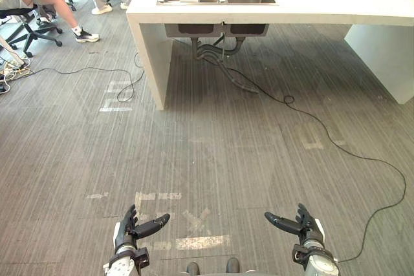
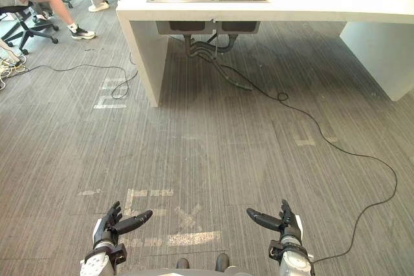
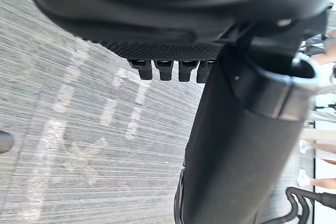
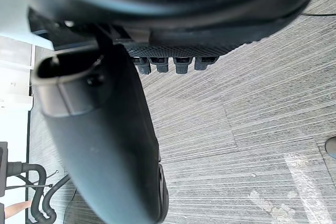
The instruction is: Walk over to the sink, pick up the cup, carry it to the dishwasher, place the cup inside the dishwasher, then close the dishwasher door
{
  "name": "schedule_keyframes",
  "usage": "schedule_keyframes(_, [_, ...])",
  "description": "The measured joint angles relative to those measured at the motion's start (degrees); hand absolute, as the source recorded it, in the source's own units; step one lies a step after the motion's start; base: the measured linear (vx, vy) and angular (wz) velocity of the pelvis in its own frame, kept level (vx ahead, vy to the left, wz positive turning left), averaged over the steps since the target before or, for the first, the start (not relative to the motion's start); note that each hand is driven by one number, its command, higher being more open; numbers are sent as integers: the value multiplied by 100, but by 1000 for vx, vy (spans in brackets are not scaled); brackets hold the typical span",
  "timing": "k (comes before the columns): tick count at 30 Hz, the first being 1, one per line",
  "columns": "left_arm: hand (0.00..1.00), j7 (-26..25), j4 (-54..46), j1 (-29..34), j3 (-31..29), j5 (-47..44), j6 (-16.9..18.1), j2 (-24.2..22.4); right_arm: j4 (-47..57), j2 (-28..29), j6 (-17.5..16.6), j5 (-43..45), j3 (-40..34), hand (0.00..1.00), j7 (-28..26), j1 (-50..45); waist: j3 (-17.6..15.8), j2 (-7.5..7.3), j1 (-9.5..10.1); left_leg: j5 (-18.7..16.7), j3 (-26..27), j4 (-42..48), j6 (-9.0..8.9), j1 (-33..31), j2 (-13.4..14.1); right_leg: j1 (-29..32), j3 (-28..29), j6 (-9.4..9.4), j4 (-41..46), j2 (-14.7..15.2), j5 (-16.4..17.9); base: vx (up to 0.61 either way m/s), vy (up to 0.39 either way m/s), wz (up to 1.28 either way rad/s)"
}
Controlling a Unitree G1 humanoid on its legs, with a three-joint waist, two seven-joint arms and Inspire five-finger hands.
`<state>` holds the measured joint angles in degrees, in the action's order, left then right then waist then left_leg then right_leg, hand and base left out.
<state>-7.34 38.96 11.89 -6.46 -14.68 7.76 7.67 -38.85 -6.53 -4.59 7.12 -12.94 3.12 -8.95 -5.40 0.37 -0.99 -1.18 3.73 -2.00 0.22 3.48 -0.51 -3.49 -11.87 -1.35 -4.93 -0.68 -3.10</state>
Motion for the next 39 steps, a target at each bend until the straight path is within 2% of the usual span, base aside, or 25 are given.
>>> schedule_keyframes(10, [100, 0, 410, 2, 3, 6, -1, -48, -302, 10, 1, 6, 218, 100, 47, 76, 23, -75, 5, 106, -88, -180, 2, 65, -42, -23, -65, 1, -28, 33, -1, -37, 15, 5])
schedule_keyframes(23, [100, 0, 420, -132, 21, 15, 0, -50, -302, 96, 0, 19, 220, 100, 76, 199, -44, -184, 4, 119, 19, -208, 23, 71, -41, 22, 22, 1, -26, 30, 0, -6, 9, -4])
schedule_keyframes(39, [100, -4, 372, -103, 76, 18, 0, -48, -292, 128, 0, 17, 218, 100, 143, 181, -50, -187, 13, 20, 261, -191, -1, 102, 4, 66, 264, 9, -27, -17, 8, -18, 6, -8])
